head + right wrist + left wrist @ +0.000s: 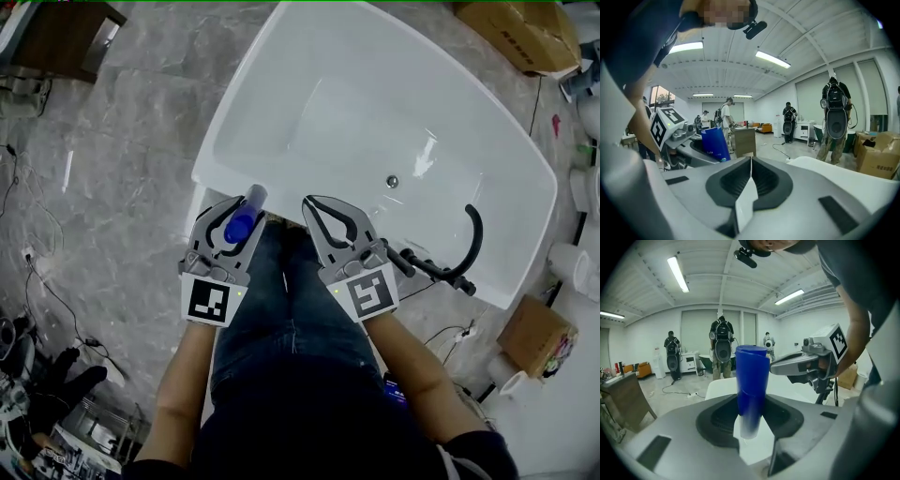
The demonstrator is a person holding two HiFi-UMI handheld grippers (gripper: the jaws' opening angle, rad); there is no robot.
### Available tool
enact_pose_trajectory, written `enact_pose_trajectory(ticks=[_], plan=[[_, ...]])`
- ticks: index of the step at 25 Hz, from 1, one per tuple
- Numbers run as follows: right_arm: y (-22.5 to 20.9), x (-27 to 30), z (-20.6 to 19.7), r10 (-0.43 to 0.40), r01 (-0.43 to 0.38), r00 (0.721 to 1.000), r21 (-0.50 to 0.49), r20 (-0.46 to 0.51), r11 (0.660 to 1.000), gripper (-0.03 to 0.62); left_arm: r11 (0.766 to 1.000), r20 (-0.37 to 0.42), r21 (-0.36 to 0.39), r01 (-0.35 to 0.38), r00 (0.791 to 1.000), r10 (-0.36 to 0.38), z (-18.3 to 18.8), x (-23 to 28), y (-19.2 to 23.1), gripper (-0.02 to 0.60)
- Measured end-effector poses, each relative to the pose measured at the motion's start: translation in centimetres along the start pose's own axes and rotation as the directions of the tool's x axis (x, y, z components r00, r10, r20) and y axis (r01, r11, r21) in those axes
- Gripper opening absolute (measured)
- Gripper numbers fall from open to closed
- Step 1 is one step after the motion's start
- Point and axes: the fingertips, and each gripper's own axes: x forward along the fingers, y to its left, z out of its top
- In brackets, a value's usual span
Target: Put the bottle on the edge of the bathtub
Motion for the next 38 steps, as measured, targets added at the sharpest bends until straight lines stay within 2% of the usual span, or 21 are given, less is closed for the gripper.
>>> enact_pose_trajectory(ticks=[4, 8, 10, 17, 29, 38], plan=[[0.1, 0.8, -2.9, 0.016, -0.016, 0.999, -0.014, -0.044, 1.000, 0.028, 0.999, -0.011, -0.035, 0.026, 1.000, -0.027, -3.5, 1.9, -0.4, 0.169], [0.2, 1.5, -7.2, 0.048, -0.055, 0.985, -0.040, -0.165, 0.998, 0.029, 0.998, -0.062, -0.049, 0.044, 0.997, -0.047, -7.6, 3.8, -0.8, 0.169], [0.2, 1.9, -8.6, 0.055, -0.063, 0.979, -0.039, -0.195, 0.997, 0.028, 0.997, -0.093, -0.042, 0.063, 0.993, -0.067, -9.5, 4.7, -1.2, 0.169], [1.0, 3.5, -11.2, 0.076, -0.089, 0.963, -0.039, -0.260, 0.995, 0.028, 0.993, -0.166, -0.050, 0.107, 0.980, -0.114, -14.6, 6.1, -1.6, 0.169], [2.6, 3.0, -13.4, 0.096, -0.109, 0.945, -0.024, -0.312, 0.994, 0.029, 0.989, -0.156, -0.039, 0.140, 0.977, -0.145, -16.5, 7.4, -2.5, 0.169], [2.7, 2.5, -13.0, 0.084, -0.097, 0.947, -0.026, -0.309, 0.995, 0.029, 0.986, -0.141, -0.038, 0.161, 0.976, -0.165, -16.7, 8.2, -2.5, 0.169]])
